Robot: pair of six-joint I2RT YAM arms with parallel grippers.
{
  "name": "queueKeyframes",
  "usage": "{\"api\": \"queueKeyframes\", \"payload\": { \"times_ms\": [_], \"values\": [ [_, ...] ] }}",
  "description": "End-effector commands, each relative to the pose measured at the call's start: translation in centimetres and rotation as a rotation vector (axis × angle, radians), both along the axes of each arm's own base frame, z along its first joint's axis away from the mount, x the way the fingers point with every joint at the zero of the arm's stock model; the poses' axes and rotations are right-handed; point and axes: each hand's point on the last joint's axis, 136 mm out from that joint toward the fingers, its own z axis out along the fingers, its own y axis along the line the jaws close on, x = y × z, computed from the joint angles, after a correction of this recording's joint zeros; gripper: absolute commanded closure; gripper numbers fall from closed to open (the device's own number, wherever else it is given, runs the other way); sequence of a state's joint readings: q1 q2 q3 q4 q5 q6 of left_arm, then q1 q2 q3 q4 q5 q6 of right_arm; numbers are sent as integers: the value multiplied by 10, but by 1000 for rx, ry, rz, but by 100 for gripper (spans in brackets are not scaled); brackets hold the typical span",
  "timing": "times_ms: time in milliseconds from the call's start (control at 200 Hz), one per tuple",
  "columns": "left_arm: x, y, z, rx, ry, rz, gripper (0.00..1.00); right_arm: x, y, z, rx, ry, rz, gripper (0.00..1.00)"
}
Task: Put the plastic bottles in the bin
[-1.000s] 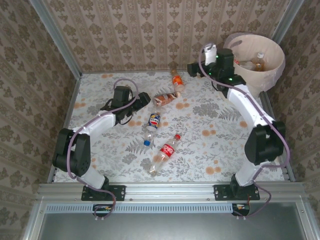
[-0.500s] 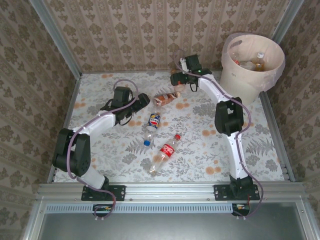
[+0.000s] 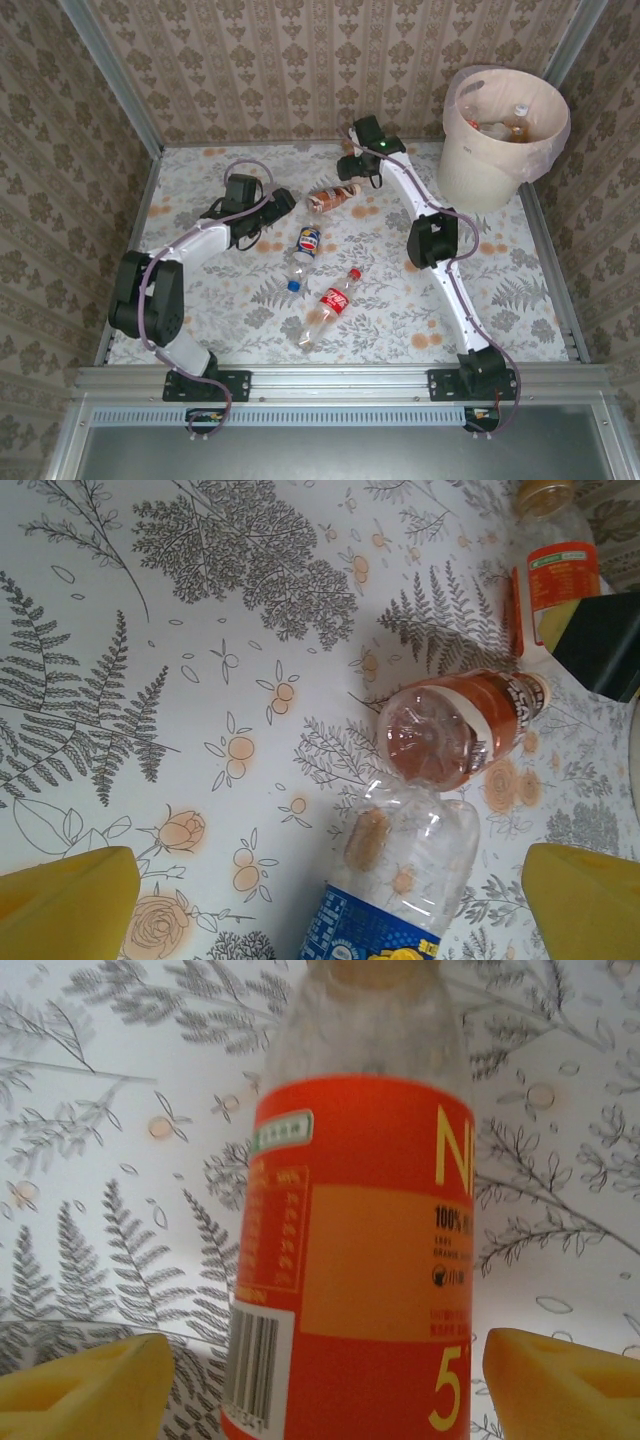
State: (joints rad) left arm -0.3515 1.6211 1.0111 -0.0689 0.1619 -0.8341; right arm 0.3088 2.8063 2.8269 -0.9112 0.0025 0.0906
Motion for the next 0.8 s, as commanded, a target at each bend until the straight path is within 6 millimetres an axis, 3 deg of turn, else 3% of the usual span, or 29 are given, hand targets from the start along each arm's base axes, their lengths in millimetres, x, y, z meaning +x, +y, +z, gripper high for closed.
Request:
{"api": "queueKeyframes", "payload": {
  "times_ms": [0, 200, 425, 795],
  "values": [
    [6, -1, 4, 3, -6, -16, 0, -6, -7, -12, -54, 34, -42, 20],
    [7, -3, 3, -3, -3, -23, 0, -1, -10, -3, -67, -3, -76, 36],
    [4, -1, 8, 2, -13, -22, 0, -7, -14, 38, -102, -40, -42, 42],
    [2, 3, 8, 10, -23, -22, 0, -47, -8, 116, -31, -83, 60, 43]
  ]
}}
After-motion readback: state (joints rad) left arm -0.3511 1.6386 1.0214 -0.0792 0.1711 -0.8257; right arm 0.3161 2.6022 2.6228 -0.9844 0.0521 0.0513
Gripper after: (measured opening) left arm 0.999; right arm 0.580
